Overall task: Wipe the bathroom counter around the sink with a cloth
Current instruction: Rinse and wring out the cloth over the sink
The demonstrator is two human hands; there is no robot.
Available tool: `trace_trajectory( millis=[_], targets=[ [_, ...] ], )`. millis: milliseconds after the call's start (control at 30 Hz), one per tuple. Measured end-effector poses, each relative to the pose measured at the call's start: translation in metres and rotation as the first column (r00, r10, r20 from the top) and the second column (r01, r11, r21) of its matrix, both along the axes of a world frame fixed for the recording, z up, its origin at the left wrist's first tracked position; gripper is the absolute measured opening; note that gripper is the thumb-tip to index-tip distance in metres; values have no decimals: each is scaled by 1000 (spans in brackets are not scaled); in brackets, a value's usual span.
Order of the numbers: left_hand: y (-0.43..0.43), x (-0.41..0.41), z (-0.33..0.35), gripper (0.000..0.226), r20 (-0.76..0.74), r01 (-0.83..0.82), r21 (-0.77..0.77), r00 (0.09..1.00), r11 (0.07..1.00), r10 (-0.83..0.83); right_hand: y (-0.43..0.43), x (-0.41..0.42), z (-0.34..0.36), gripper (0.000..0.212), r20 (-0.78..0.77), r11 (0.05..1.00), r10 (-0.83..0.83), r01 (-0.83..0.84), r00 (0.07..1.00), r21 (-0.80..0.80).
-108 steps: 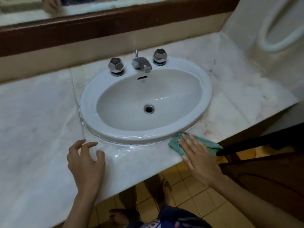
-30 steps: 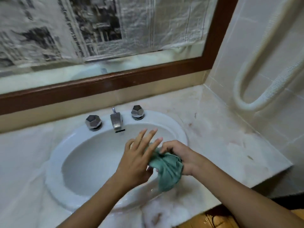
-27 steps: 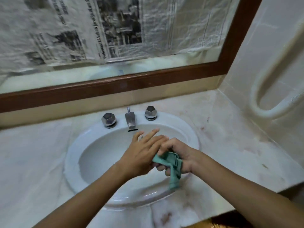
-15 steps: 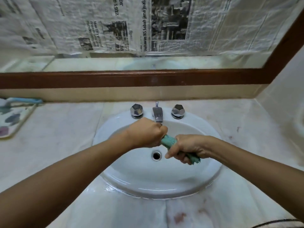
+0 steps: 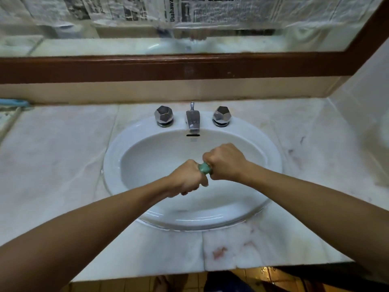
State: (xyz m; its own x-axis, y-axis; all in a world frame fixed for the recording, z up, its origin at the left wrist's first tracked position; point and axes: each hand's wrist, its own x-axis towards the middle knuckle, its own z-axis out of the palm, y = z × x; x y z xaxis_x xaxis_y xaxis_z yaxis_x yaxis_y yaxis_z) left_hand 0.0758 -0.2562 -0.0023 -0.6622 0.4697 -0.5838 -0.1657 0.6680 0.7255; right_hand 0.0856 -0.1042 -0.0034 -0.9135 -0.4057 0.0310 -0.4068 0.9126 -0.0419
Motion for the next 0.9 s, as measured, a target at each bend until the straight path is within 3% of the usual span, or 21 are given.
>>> trace_trajectory(
  millis=[100,367,467,533,633,733,800,900],
  targets=[
    [1,3,-4,25,132,0,17,991,1000,-3,2,5,-10,34,73,1000,-6,6,997,-1],
    [0,7,3,39,392,-30,100,920,995,-12,6,8,-7,35,9,1000,9,-9,1000,-9],
    [-4,11,4,38,416,-2,129,908,992,-52,5,14,-8,35,-14,1000,18,-18,1000,-3],
    [-7,11,5,34,325,57,133,941,990,-97,6,16,-6,35,-27,1000,6,-6,1000,4],
    [-6,15,5,25,46,261,54,963,964,-264,13,28,-1,25,-28,996,-60,62,998,60],
    [-8,18,1,34,-41,411,21,911,912,-410,15,51,3,8,188,972,-217,195,958,132],
    [-13,17,-3,32,-114,496,25,864,868,-490,14,60,3,18,331,954,-295,294,896,55],
    [-21,9,-10,16,-378,582,-130,719,803,-583,19,65,4,34,558,891,-315,441,768,-105]
  ],
)
